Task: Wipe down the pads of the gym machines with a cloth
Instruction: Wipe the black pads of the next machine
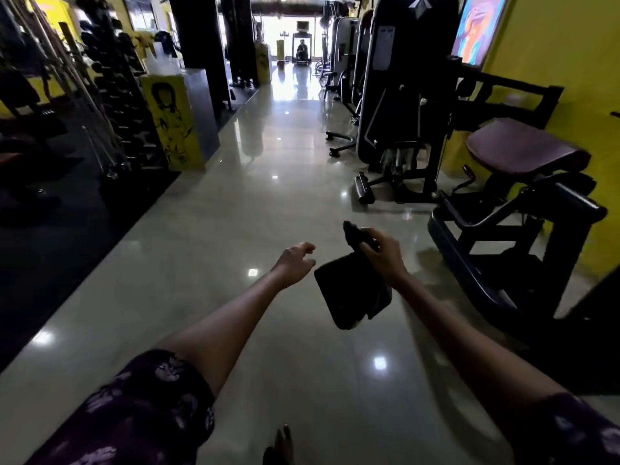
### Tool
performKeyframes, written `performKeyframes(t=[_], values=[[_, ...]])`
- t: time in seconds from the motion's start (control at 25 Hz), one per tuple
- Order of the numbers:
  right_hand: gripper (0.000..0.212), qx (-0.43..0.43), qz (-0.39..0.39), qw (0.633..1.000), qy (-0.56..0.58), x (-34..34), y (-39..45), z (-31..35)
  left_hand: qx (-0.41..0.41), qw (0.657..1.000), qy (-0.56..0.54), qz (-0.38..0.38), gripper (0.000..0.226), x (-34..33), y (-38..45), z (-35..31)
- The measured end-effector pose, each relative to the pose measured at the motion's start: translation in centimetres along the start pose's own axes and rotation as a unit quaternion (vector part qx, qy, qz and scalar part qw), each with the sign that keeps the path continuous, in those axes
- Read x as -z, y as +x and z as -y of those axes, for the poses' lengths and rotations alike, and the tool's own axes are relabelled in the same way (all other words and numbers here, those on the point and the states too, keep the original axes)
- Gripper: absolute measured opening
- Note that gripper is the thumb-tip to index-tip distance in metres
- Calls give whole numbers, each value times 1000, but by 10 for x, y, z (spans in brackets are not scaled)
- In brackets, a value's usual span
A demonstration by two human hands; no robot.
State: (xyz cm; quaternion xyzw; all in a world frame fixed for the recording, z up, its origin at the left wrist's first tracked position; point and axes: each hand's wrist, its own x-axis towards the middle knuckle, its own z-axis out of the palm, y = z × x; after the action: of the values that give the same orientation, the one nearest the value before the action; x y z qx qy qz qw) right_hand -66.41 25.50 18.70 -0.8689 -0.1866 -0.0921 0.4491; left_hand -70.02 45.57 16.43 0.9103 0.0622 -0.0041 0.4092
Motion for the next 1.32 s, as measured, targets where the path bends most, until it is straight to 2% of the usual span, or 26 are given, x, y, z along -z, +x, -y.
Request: performKeyframes(t=[0.32,0.64,1.12,1.32], values=[[31,-26,-28,999,-20,-53,217,-48,-30,1000,6,1,39,59,245,5],[31,-13,-39,999,-26,-91,414,-109,-68,998,12,5,37,78,456,13],[31,-14,-15,999,-42,-133,757,-219,-22,1000,11,-3,36,108,793,16],[31,-9,-33,999,-43,-158,885,-264,-43,999,17,-1,37,122,936,27]])
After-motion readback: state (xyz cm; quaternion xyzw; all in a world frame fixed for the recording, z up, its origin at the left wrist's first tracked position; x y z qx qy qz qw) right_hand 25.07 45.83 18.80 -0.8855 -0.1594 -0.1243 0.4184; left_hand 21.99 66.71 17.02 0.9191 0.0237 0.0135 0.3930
